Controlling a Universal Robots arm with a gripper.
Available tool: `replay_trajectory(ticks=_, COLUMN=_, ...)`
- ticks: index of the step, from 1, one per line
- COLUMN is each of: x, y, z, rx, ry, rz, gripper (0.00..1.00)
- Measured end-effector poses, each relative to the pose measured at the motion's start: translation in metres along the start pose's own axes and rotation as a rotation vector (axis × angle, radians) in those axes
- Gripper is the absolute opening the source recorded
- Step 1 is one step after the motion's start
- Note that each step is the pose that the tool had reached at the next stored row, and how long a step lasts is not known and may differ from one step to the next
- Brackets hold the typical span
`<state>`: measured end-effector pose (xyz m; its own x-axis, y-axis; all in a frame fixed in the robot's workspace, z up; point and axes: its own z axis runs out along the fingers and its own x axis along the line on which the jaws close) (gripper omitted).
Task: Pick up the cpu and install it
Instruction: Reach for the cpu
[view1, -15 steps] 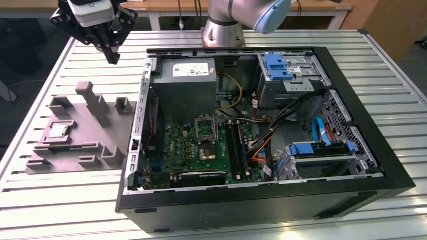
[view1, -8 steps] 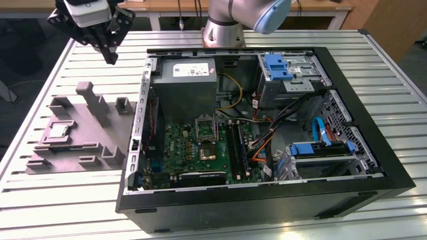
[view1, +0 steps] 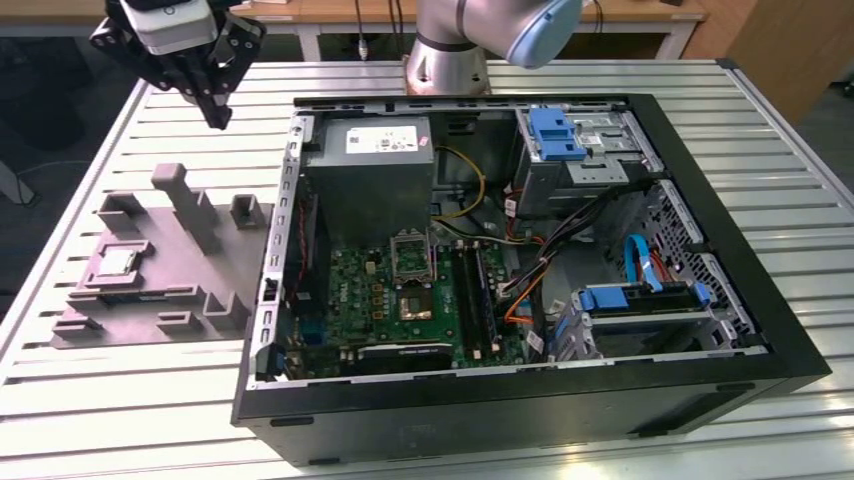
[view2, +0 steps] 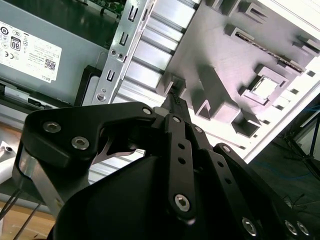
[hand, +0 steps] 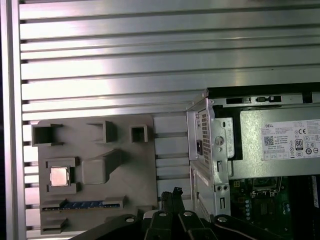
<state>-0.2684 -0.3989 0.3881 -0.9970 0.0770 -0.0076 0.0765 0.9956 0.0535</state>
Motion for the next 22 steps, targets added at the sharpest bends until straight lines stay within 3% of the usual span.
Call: replay_trajectory(ticks=22, x=0.0099, y=-0.0008, z=0.0000, rx=0.0000, ry=0.0000, rz=0.000, gripper=0.11)
